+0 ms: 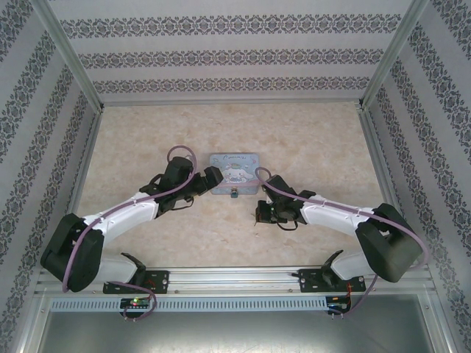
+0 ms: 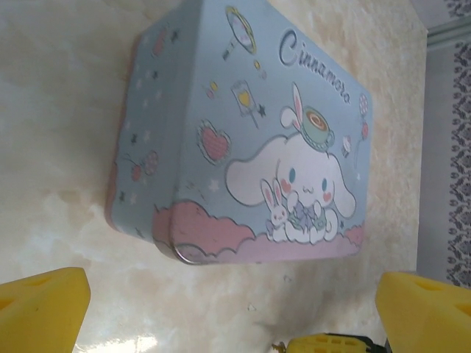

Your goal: Unlock the padlock with the key

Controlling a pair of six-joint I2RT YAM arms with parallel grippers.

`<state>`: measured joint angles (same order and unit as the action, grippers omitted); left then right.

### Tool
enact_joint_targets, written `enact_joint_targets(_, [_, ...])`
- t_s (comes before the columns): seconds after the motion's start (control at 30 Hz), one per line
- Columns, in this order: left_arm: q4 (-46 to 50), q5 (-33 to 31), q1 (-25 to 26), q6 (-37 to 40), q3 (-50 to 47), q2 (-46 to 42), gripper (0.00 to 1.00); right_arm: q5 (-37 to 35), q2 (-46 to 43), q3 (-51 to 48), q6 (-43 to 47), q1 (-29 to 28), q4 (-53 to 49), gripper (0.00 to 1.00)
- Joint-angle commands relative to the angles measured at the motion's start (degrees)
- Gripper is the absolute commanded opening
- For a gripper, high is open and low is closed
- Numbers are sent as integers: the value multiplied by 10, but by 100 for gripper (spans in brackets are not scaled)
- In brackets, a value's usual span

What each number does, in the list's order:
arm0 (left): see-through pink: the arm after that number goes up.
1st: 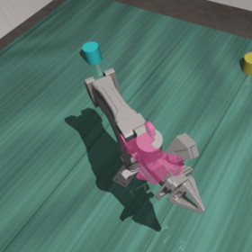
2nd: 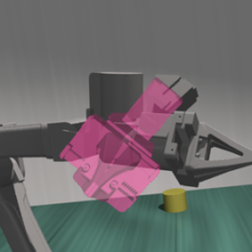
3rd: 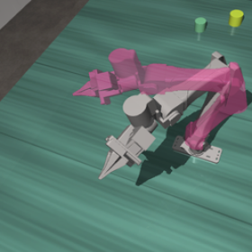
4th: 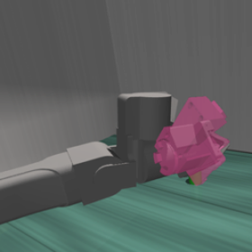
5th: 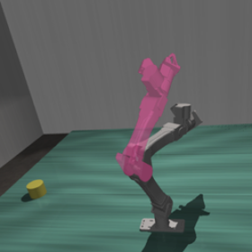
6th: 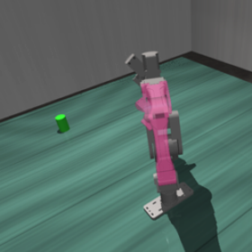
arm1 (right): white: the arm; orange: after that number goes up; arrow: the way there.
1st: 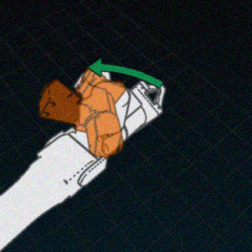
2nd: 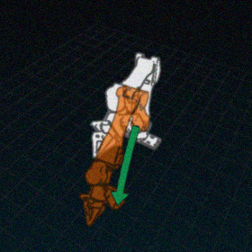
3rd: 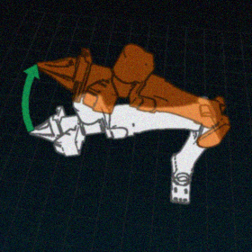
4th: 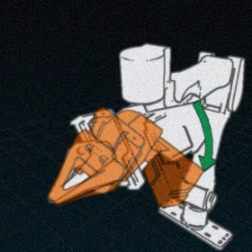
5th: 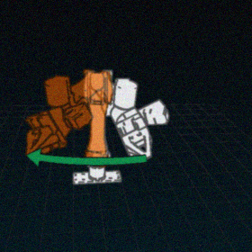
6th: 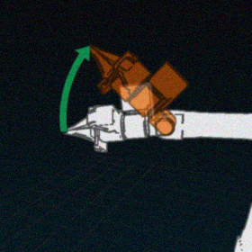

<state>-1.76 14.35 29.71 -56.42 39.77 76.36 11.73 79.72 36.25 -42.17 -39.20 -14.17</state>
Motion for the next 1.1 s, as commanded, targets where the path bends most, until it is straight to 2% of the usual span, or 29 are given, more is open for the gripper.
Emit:
enact_joint_targets(0.0, [-21, 15, 21, -4, 9, 11, 100, 15, -16, -3, -1, 5, 9, 0])
enact_joint_targets(0.13, [-60, 32, 43, -26, -2, 20, 100, 26, -28, -1, -12, 4, 17, 0])
enact_joint_targets(0.23, [-96, 47, 59, -47, -6, 32, 96, 35, -36, 2, -22, 5, 24, 0])
enact_joint_targets(0.4, [-143, 65, 86, -77, -8, 63, 82, 38, -48, 15, -29, 4, 26, 0])
enact_joint_targets(0.67, [-173, 58, 127, -102, -1, 105, 54, 34, -59, 39, -31, 4, 22, 0])
enact_joint_targets(0.93, [-180, 46, 146, -109, 11, 134, 40, 34, -52, 52, -29, 5, 24, 0])
enact_joint_targets(1.07, [-177, 41, 148, -110, 17, 141, 38, 35, -53, 50, -28, 5, 27, 0])
